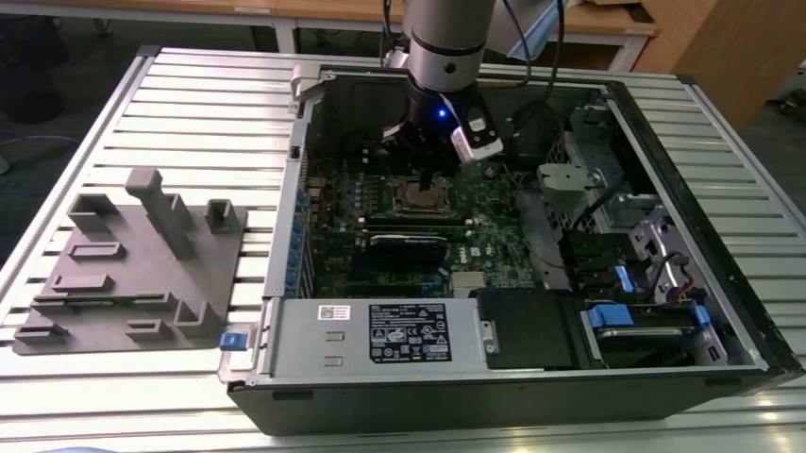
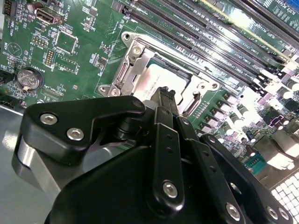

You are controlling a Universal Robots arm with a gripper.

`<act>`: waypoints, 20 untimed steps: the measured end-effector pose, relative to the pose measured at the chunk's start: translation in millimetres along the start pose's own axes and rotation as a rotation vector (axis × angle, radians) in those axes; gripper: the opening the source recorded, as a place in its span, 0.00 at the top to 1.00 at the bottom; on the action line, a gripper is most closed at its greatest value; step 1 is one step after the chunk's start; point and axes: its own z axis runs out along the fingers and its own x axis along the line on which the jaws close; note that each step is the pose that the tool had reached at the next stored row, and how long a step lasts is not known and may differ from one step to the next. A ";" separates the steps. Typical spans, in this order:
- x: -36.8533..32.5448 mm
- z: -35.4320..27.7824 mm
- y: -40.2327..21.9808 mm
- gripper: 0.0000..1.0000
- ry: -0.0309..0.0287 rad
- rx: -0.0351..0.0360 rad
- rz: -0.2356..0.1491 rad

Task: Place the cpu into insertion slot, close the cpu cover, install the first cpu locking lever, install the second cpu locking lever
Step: 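Close the cpu cover, then install the first cpu locking lever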

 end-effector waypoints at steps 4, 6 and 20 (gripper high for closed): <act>3.5 -0.1 -0.1 0.89 0.0000 0.0000 0.000; 3.5 -0.1 -0.1 0.89 0.0000 0.0000 0.000; 3.3 -12.6 0.3 0.89 0.0000 0.0002 0.000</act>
